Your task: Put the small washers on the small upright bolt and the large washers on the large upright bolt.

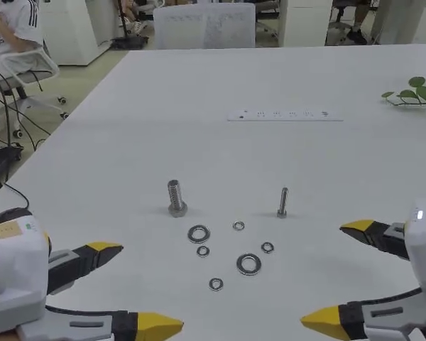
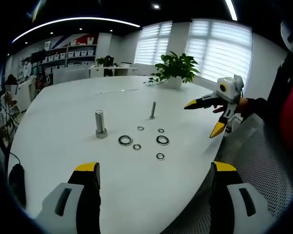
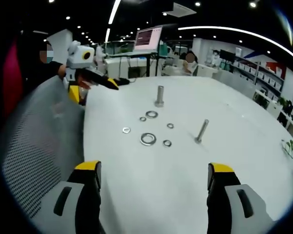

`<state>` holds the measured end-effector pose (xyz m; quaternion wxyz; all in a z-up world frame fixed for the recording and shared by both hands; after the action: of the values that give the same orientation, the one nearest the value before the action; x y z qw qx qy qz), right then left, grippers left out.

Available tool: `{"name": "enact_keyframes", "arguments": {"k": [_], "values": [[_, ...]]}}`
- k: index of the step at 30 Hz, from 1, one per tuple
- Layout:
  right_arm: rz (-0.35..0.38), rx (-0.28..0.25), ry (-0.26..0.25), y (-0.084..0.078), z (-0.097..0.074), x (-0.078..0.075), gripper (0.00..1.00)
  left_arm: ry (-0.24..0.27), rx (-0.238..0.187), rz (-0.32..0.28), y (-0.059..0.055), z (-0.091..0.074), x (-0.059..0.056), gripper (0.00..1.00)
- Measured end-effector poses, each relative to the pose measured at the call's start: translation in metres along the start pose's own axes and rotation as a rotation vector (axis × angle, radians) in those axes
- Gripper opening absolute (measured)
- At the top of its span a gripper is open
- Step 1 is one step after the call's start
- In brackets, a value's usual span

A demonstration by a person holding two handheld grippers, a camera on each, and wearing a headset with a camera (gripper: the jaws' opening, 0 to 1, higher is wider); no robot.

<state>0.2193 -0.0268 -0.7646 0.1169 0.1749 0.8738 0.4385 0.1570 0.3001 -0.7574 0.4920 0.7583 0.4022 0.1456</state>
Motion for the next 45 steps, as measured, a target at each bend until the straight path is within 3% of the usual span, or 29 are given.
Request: {"name": "enact_keyframes", "arguments": {"k": [21, 45], "values": [[-0.002, 0.000, -0.006, -0.0003, 0.0003, 0.0013, 0.90, -0.017, 0.027, 0.008, -0.0020, 0.0012, -0.0001, 0.92], [-0.019, 0.025, 0.007, -0.0012, 0.0005, 0.0009, 0.90, -0.010, 0.015, 0.002, 0.0000, 0.0007, -0.0005, 0.92]]}}
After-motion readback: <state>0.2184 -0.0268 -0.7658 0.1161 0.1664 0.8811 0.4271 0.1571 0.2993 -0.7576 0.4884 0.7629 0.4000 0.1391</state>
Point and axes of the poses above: the centre of the closed fingertips' face, and the gripper's own axes: z roughly forward along the fingers, x roughly to its left, y roughly out of its top, the point moved 10 cm from there along -z, roughly backward along the fingers, and after that the axes turned 2 degrees about y, right-handed, at the moved point
